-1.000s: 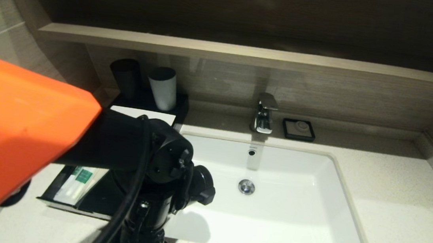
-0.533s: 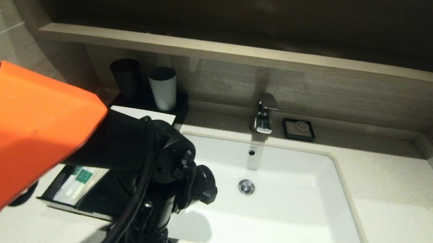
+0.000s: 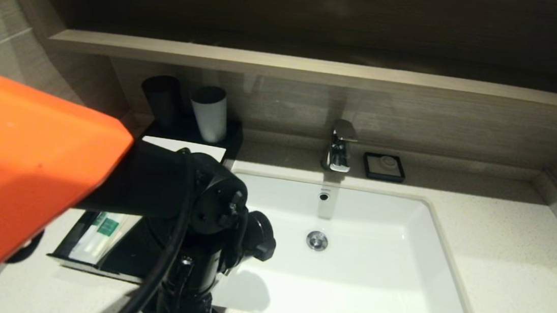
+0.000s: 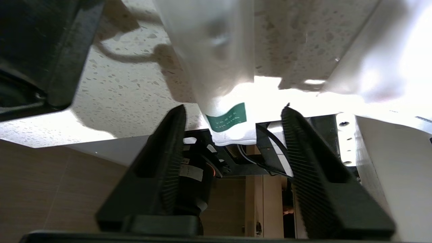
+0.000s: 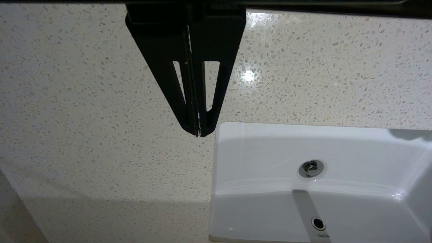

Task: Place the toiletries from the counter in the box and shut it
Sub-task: Pick up the bathroom toiletry

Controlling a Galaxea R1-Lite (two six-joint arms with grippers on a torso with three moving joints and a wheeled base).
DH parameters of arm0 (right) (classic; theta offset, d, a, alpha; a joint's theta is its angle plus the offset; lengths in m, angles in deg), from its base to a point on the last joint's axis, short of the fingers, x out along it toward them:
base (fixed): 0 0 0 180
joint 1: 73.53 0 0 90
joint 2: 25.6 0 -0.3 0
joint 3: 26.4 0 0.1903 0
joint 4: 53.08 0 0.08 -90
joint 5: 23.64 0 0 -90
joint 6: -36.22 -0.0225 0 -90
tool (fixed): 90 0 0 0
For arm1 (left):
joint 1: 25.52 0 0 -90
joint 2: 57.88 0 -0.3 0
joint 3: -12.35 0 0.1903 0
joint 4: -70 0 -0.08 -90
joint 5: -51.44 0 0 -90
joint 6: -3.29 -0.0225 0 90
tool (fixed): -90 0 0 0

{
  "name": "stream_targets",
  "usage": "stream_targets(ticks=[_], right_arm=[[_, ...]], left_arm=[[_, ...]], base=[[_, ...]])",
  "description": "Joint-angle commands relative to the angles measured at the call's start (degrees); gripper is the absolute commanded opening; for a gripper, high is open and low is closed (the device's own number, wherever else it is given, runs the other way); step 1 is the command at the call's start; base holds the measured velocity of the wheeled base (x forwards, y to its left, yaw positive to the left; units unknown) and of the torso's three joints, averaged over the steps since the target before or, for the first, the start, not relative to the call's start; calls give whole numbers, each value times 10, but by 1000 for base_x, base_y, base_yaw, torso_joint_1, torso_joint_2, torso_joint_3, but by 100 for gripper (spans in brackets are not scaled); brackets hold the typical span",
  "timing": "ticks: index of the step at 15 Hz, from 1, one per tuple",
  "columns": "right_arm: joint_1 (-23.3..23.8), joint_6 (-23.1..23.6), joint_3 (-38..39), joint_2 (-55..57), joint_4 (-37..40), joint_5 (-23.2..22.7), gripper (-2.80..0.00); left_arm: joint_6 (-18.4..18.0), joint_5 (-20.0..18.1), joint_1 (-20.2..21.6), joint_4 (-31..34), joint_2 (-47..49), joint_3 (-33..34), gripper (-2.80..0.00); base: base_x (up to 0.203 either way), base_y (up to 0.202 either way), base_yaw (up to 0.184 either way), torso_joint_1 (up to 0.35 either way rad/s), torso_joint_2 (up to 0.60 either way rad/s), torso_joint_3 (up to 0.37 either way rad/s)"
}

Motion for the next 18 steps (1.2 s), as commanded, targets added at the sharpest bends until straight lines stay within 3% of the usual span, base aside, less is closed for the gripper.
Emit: stream_targets(ticks=[1,11,18], right_arm=[[0,0,0,0,-1,0,-280],[0,0,0,0,-1,0,-280],[0,0,0,0,0,0,-280]], left_arm=[[-1,-2,3,3,3,-3,0],[-5,-21,12,-3,5,-6,0],[-28,-18,12,-2,10,-6,0]], base=[[0,0,0,0,0,0],[0,0,0,0,0,0],[0,0,0,0,0,0]])
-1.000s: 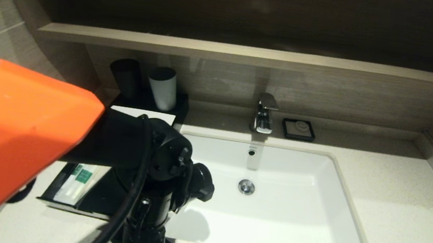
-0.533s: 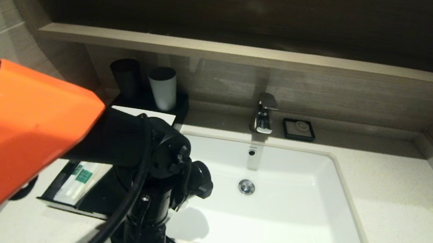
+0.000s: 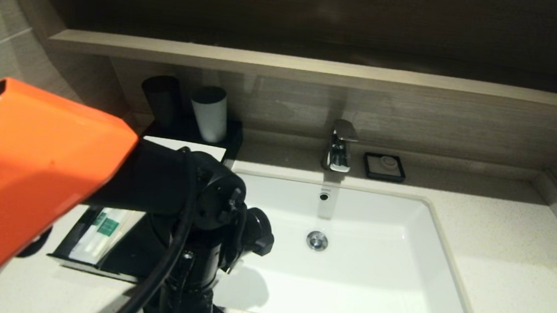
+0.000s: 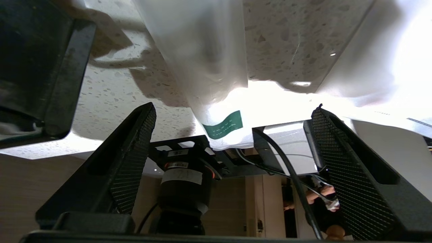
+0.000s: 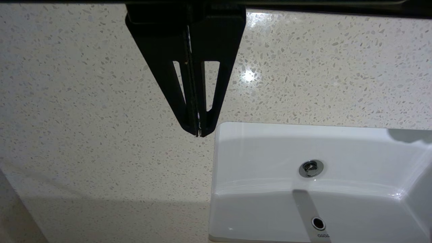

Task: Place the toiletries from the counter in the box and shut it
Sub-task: Pick up the bathroom toiletry

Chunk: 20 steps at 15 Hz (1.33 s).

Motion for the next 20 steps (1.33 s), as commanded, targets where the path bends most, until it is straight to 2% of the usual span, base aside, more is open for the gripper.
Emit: stream_targets(ticks=[1,20], right_arm=[[0,0,0,0,0,0,-280],[0,0,0,0,0,0,-280]], left_arm=[[-2,1,0,4,2,1,0],[1,5,-1,3,-6,11,0]], base=[[0,0,0,0,0,0],[0,0,0,0,0,0]])
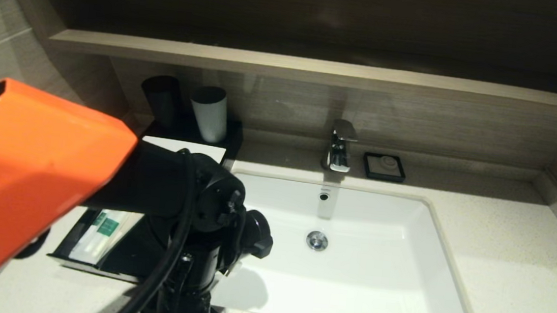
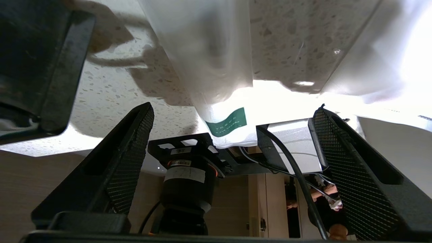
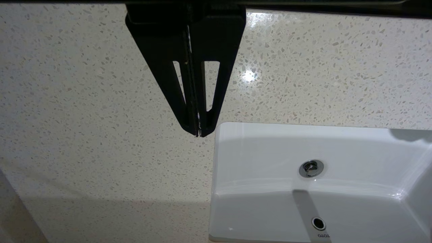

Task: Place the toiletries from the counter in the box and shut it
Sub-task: Pick up the bathroom toiletry

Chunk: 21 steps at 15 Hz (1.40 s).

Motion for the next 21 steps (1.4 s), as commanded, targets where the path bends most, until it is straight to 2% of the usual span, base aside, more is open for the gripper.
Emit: stream_targets(ticks=[1,4,6,9,11,21], right_arm=[[0,0,0,0,-1,0,-280],[0,0,0,0,-1,0,-280],[0,0,0,0,-1,0,-280],[0,0,0,0,-1,0,-280],[0,0,0,0,0,0,-280],[0,0,0,0,0,0,-280]], left_arm=[[4,0,0,0,-4,4,0],[6,-1,0,-14,-10,14,0],[10,-1,0,-45,-16,30,0],[40,-1,0,-98,-25,54,0],[44,-1,-1,-111,-32,65,0],[56,-1,0,-112,-39,73,0]], base=[[0,0,0,0,0,0],[0,0,0,0,0,0],[0,0,0,0,0,0],[0,0,0,0,0,0],[0,0,0,0,0,0],[0,0,0,0,0,0]])
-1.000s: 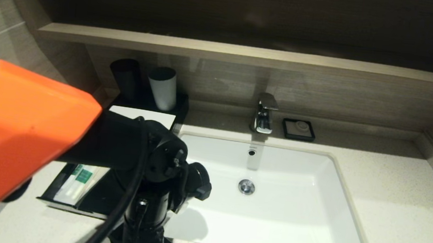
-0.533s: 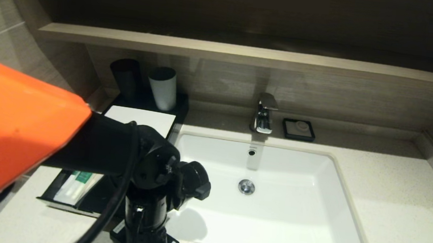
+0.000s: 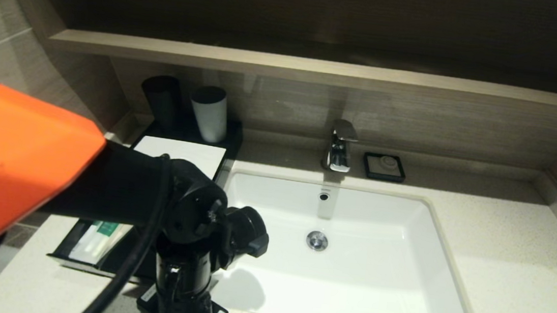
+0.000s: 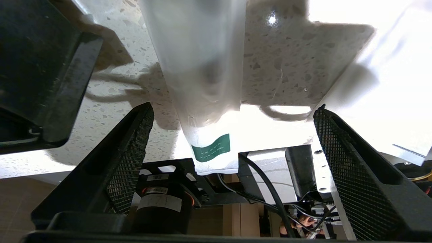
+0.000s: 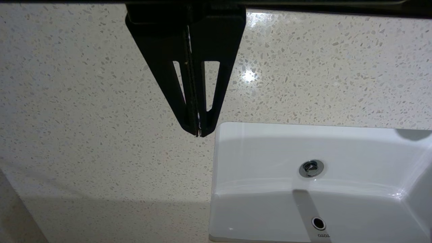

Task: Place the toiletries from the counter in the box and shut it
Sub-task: Pick up the bathroom toiletry

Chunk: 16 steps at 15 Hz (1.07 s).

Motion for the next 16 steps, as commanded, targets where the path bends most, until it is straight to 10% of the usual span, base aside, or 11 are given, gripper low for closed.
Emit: stream_targets(ticks=[1,2,16], right_arm=[[0,0,0,0,1,0,-280],[0,0,0,0,0,0,-280],[0,0,0,0,0,0,-280]], left_arm=[[1,0,0,2,-1,2,0],[1,0,0,2,-1,2,-280],[1,0,0,11,-20,8,-280]], base=[[0,0,0,0,0,0],[0,0,0,0,0,0],[0,0,0,0,0,0]])
